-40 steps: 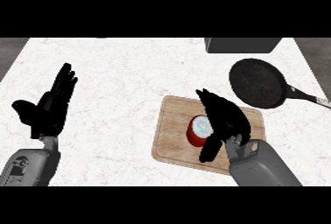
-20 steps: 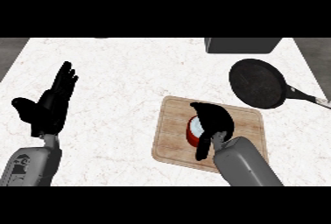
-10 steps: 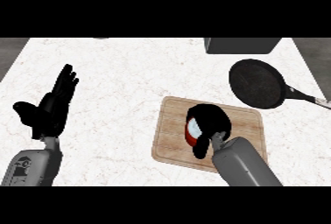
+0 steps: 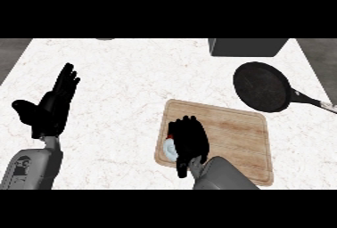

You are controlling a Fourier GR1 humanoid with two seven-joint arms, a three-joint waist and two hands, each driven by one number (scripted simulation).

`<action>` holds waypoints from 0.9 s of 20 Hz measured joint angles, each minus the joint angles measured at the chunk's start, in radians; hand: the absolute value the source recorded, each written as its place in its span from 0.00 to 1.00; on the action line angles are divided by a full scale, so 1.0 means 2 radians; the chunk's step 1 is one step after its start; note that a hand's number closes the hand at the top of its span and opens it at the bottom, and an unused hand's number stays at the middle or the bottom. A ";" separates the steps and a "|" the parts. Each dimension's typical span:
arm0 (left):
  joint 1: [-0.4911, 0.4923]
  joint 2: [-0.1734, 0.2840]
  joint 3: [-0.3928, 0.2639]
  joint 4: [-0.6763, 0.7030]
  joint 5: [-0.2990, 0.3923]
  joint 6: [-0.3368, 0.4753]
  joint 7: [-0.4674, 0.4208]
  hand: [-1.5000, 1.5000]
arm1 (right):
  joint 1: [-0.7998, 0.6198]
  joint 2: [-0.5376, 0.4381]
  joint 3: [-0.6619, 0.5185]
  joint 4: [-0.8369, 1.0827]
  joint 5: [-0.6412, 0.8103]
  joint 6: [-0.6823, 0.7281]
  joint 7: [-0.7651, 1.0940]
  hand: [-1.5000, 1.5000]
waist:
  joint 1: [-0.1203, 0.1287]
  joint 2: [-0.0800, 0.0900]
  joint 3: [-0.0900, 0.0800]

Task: Pick the can from the cutting board and place it in the pan

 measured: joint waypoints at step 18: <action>0.002 -0.001 0.006 -0.014 -0.007 0.004 0.011 0.50 | 0.001 -0.028 -0.068 -0.183 0.120 -0.142 0.030 1.00 | -0.006 0.007 0.005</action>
